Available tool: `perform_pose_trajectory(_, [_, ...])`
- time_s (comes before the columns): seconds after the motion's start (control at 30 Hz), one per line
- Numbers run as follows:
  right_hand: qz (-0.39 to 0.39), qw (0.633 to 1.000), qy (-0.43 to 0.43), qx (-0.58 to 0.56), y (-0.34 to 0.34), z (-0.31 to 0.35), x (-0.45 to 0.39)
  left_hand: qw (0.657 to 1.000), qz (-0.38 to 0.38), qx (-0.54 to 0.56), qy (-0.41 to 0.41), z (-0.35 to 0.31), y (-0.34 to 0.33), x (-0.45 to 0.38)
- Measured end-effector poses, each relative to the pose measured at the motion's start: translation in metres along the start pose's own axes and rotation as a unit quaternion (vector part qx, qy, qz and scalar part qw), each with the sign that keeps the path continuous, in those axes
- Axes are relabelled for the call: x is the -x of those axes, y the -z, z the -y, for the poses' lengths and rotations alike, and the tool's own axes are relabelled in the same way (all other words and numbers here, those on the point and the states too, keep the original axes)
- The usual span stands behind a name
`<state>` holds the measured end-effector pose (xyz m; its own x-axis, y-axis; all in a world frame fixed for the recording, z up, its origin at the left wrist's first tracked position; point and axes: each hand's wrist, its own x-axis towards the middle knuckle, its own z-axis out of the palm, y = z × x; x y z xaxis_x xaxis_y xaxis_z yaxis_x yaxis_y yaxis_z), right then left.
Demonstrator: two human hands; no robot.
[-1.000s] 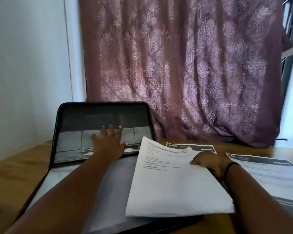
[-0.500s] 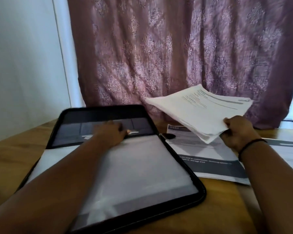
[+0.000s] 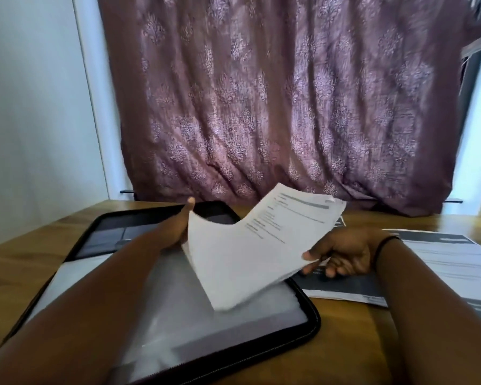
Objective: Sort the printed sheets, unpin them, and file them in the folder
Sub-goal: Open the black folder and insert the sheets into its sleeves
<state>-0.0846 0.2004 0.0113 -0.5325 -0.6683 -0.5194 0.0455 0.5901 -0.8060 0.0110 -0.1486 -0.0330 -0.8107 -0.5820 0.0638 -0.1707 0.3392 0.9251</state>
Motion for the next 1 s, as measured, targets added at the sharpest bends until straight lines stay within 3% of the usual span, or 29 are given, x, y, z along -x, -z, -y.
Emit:
perform_pose_trajectory(0.1, [0.026, 0.998, -0.018, 0.058, -0.002, 0.003, -0.001, 0.999, 0.032, 0.026, 0.007, -0.020, 0.004, 0.022])
perform_pose_trajectory(0.3, [0.063, 0.993, -0.017, 0.102, -0.007, 0.012, 0.001, 0.972, 0.142, -0.186, -0.001, -0.021, 0.019, 0.026])
perform_pose_trajectory(0.47, [0.059, 0.989, 0.005, 0.134, -0.009, 0.028, 0.025, 0.956, 0.197, -0.217, -0.021, -0.023, 0.011, 0.027])
perform_pose_trajectory(0.5, [0.021, 0.991, 0.006, 0.134, -0.006, 0.030, 0.029, 0.955, 0.206, -0.211, -0.020, -0.022, 0.012, 0.026])
perform_pose_trajectory(0.57, [-0.138, 0.979, 0.010, 0.148, 0.004, 0.031, 0.031, 0.957, 0.220, -0.191, -0.007, -0.019, 0.012, 0.025])
perform_pose_trajectory(0.6, [-0.246, 0.957, 0.024, 0.154, 0.011, 0.028, 0.027, 0.958, 0.223, -0.180, -0.003, -0.019, 0.012, 0.025])
perform_pose_trajectory(0.67, [-0.437, 0.872, 0.076, 0.207, 0.023, 0.017, 0.009, 0.960, 0.223, -0.170, -0.004, -0.018, 0.010, 0.025])
perform_pose_trajectory(0.7, [-0.469, 0.840, 0.110, 0.250, 0.025, 0.013, -0.002, 0.961, 0.228, -0.158, -0.001, -0.019, 0.008, 0.027])
perform_pose_trajectory(0.77, [-0.415, 0.847, 0.165, 0.290, 0.011, 0.009, -0.020, 0.962, 0.228, -0.149, 0.001, -0.025, 0.004, 0.035])
perform_pose_trajectory(0.87, [-0.299, 0.881, 0.118, 0.347, -0.021, 0.010, -0.034, 0.960, 0.137, -0.243, -0.035, -0.027, 0.000, 0.039])
perform_pose_trajectory(1.0, [-0.285, 0.880, 0.105, 0.365, -0.034, 0.025, -0.027, 0.947, 0.092, -0.305, -0.045, -0.029, -0.004, 0.037])
